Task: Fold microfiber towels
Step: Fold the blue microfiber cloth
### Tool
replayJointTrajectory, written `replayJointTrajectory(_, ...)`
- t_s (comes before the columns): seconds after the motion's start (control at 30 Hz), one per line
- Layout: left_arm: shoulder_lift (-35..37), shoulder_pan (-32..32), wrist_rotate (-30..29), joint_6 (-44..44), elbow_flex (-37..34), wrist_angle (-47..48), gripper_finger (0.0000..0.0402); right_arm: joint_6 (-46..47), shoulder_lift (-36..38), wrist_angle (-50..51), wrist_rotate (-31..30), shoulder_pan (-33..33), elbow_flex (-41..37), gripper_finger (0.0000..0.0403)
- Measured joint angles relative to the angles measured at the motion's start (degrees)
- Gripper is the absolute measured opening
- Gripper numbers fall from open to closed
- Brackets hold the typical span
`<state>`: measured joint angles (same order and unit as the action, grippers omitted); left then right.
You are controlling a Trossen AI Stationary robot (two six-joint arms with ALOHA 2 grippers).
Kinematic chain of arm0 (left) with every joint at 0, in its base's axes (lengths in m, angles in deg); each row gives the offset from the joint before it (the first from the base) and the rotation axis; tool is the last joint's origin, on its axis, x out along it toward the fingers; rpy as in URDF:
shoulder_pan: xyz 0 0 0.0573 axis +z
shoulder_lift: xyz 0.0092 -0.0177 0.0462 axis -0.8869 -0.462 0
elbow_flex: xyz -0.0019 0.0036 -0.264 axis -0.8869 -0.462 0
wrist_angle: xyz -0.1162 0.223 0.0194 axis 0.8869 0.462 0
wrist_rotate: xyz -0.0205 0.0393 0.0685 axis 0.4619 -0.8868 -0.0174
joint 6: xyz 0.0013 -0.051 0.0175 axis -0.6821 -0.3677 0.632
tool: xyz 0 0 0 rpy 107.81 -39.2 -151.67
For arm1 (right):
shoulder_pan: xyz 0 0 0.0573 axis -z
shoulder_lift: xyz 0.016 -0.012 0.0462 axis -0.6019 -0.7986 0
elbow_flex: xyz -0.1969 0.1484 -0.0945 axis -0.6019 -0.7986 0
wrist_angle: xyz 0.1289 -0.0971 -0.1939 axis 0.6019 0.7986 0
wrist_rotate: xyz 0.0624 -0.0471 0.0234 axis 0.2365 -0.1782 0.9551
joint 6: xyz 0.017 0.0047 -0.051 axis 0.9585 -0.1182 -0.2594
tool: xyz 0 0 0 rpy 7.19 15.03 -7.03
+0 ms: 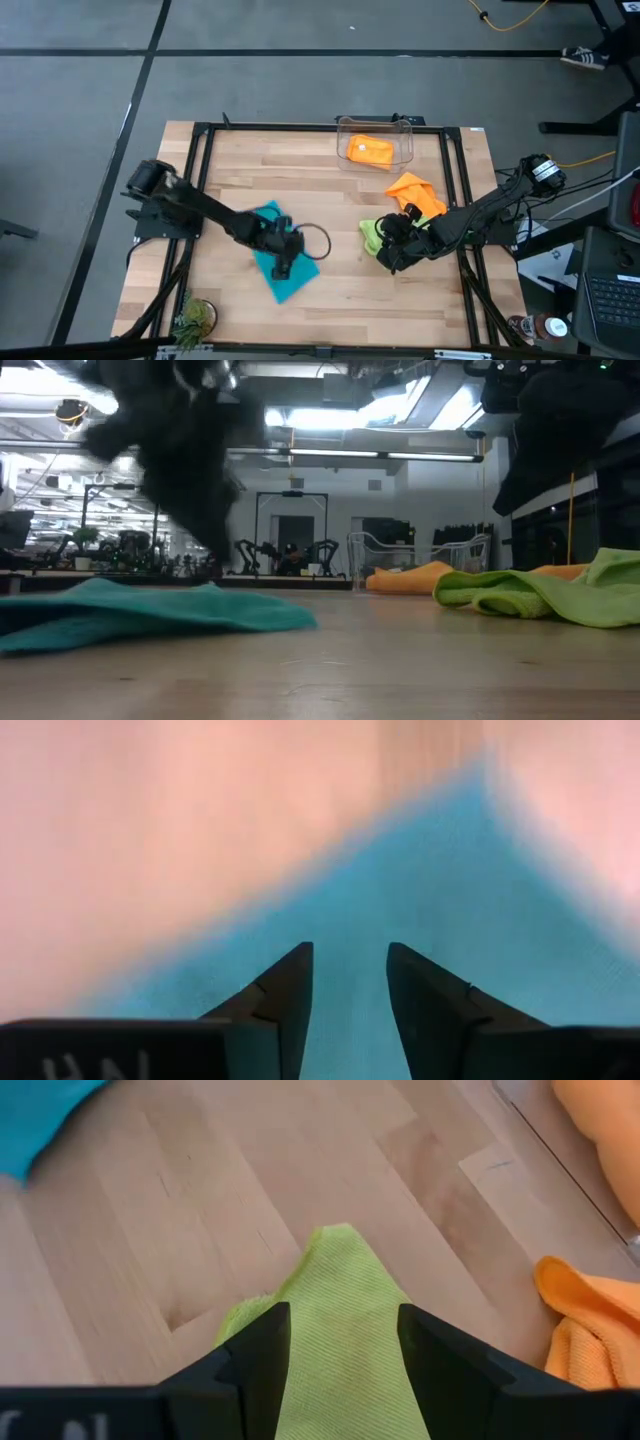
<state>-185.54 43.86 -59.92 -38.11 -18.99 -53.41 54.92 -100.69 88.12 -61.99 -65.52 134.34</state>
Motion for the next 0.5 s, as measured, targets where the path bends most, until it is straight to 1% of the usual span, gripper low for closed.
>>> replayJointTrajectory(0.1,5.71,-0.35,-5.74,-0.36,0.39,0.56,0.0124,-0.04,0.00,-0.16,-0.12,0.00,0.00,0.0189)
replayJointTrajectory(0.17,7.82,-0.68,-7.22,-0.76,0.23,1.69,0.0125,-0.06,0.00,-0.16,-0.14,0.00,0.00,0.0189)
replayJointTrajectory(0.3,11.32,-1.40,-8.16,-1.64,0.43,1.13,0.0124,-0.06,0.00,-0.17,0.21,0.00,0.00,0.0189)
replayJointTrajectory(0.5,12.06,-2.65,-8.32,-7.16,0.39,0.43,0.0125,-0.10,0.00,-0.06,0.22,0.00,0.00,0.0189)
